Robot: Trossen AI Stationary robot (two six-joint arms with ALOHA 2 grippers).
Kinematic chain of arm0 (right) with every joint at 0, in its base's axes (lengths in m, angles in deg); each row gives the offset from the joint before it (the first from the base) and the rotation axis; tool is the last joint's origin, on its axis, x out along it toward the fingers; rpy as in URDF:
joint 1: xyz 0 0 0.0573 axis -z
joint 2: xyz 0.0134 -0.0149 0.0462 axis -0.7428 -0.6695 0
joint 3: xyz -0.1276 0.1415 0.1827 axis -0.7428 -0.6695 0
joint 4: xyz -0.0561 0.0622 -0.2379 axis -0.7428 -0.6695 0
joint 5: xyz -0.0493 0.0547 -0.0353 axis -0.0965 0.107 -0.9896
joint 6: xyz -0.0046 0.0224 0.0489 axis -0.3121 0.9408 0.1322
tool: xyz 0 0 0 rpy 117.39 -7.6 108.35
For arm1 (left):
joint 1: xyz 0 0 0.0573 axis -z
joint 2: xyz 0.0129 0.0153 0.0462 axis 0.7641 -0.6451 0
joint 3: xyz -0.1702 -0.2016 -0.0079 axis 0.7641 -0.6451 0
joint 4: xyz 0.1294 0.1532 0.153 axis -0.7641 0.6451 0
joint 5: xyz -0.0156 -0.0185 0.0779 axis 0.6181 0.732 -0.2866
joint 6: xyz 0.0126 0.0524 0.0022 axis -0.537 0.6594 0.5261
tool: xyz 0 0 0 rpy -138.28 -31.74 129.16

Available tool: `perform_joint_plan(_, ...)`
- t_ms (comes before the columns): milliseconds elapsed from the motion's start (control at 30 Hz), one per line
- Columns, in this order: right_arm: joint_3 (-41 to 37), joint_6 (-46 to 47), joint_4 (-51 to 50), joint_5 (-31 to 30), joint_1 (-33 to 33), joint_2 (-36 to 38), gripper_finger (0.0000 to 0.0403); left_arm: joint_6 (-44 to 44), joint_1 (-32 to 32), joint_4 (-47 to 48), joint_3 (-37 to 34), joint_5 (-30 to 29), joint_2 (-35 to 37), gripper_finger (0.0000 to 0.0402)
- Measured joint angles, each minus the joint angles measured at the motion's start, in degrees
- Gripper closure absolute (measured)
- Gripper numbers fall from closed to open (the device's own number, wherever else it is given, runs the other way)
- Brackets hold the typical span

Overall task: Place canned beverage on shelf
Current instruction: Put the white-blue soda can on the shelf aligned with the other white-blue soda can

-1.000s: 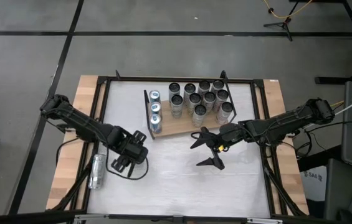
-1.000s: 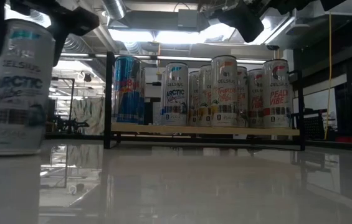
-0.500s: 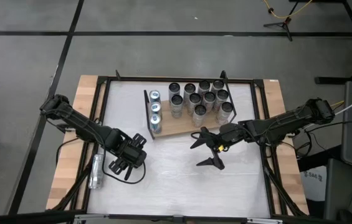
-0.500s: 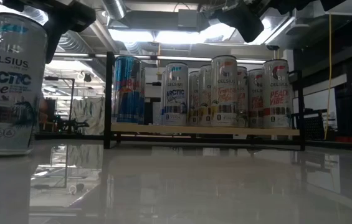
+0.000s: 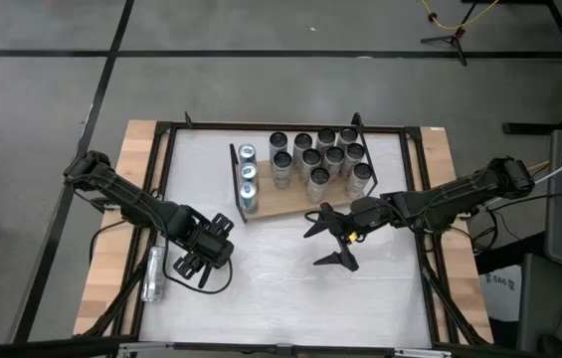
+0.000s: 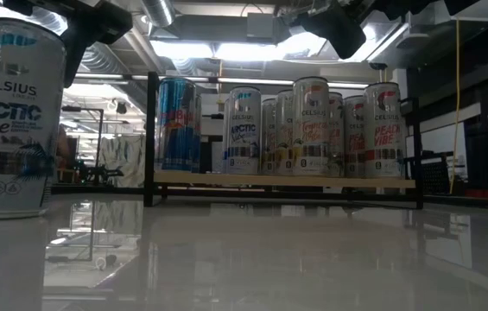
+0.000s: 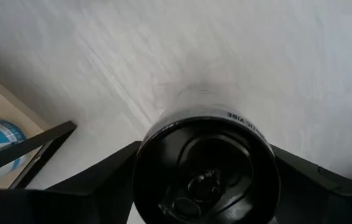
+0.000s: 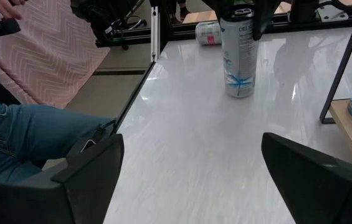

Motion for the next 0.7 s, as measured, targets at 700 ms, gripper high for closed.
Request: perform_joint_plan(700,0.00,0.00,0.02,0.00,0.00,0.00,0.0026,-8.95,-0.02,-3.15,0.00,-7.33,0.00,0.0108)
